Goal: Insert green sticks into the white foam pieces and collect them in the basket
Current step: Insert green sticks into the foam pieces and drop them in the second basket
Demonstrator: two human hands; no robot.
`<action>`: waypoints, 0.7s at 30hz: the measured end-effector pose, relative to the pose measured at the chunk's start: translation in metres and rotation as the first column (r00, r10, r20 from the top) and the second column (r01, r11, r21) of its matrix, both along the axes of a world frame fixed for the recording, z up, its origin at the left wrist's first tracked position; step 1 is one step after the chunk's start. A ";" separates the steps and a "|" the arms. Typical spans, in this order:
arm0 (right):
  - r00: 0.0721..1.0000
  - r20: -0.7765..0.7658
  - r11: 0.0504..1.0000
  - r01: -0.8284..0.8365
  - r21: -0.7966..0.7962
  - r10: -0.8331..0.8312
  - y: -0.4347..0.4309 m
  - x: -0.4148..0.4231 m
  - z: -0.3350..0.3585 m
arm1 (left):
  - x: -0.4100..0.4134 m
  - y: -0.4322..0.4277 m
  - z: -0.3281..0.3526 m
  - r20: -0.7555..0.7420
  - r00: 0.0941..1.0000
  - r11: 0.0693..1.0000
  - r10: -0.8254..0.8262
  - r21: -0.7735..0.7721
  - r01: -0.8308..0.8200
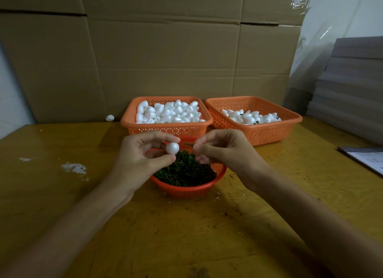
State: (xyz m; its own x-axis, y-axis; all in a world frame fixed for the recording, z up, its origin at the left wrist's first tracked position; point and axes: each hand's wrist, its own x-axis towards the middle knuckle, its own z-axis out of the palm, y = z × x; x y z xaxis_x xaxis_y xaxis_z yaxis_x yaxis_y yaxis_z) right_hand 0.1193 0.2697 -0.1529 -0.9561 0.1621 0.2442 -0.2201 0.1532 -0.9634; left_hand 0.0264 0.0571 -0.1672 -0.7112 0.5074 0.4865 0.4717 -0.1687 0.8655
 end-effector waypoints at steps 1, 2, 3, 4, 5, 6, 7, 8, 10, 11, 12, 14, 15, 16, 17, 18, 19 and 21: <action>1.000 0.000 1.000 0.006 0.004 -0.006 -0.001 0.000 0.000 | 0.000 0.000 0.000 -0.001 1.000 1.000 0.001 0.006 -0.001; 1.000 0.002 1.000 0.007 0.008 -0.007 -0.001 0.000 0.000 | 0.000 0.001 0.000 -0.001 1.000 1.000 0.002 0.013 -0.002; 1.000 0.005 1.000 0.005 0.012 -0.006 -0.002 0.000 0.000 | 0.000 0.001 0.000 0.000 1.000 1.000 0.002 0.019 -0.002; 1.000 0.008 1.000 0.005 0.017 -0.005 -0.002 0.000 0.001 | 0.000 0.001 0.000 0.000 1.000 1.000 0.002 0.024 -0.002; 1.000 0.011 1.000 0.007 0.020 -0.007 -0.002 0.000 0.001 | 0.001 0.001 0.000 -0.001 1.000 1.000 0.001 0.026 -0.001; 1.000 0.013 1.000 0.012 0.024 -0.012 -0.002 0.000 0.001 | 0.001 0.001 0.000 -0.001 1.000 1.000 0.001 0.026 -0.001; 1.000 0.014 0.999 0.017 0.029 -0.018 -0.003 0.000 0.001 | 0.001 0.001 0.000 0.001 1.000 1.000 0.001 0.024 -0.001; 1.000 0.017 0.999 0.020 0.036 -0.021 -0.002 0.000 0.001 | 0.002 0.001 0.001 0.006 1.000 1.000 -0.002 0.023 0.002; 0.999 0.030 0.998 0.014 0.063 -0.016 -0.003 0.000 0.001 | 0.002 0.001 0.002 0.018 1.000 1.000 -0.007 0.022 0.006; 0.999 0.038 0.997 0.007 0.081 -0.010 -0.003 0.000 0.002 | 0.002 0.001 0.002 0.023 1.000 1.000 -0.010 0.021 0.009; 0.999 0.044 0.995 -0.001 0.095 -0.003 -0.003 0.001 0.002 | 0.002 0.001 0.002 0.027 1.000 1.000 -0.013 0.021 0.013; 0.999 0.050 0.993 -0.020 0.115 0.014 -0.003 0.001 0.003 | 0.002 0.001 0.002 0.041 0.999 0.999 -0.023 0.030 0.022; 0.998 0.055 0.992 -0.030 0.124 0.023 -0.003 0.001 0.003 | 0.002 0.001 0.002 0.049 0.998 0.999 -0.027 0.039 0.026; 0.998 0.064 0.990 -0.037 0.135 0.029 -0.003 0.001 0.003 | 0.002 0.001 0.001 0.055 0.998 0.998 -0.030 0.048 0.028; 0.997 0.074 0.989 -0.041 0.143 0.030 -0.004 0.001 0.003 | 0.002 0.002 0.001 0.059 0.998 0.998 -0.034 0.057 0.031; 0.996 0.084 0.988 -0.040 0.148 0.028 -0.003 0.002 0.003 | 0.002 0.002 0.000 0.063 0.997 0.997 -0.040 0.064 0.036; 0.995 0.095 0.988 -0.040 0.149 0.026 -0.004 0.002 0.003 | 0.002 0.002 0.000 0.065 0.997 0.997 -0.048 0.069 0.043; 0.993 0.110 0.989 -0.048 0.143 0.033 -0.004 0.003 0.005 | 0.001 0.000 0.000 0.062 0.996 0.995 -0.065 0.074 0.060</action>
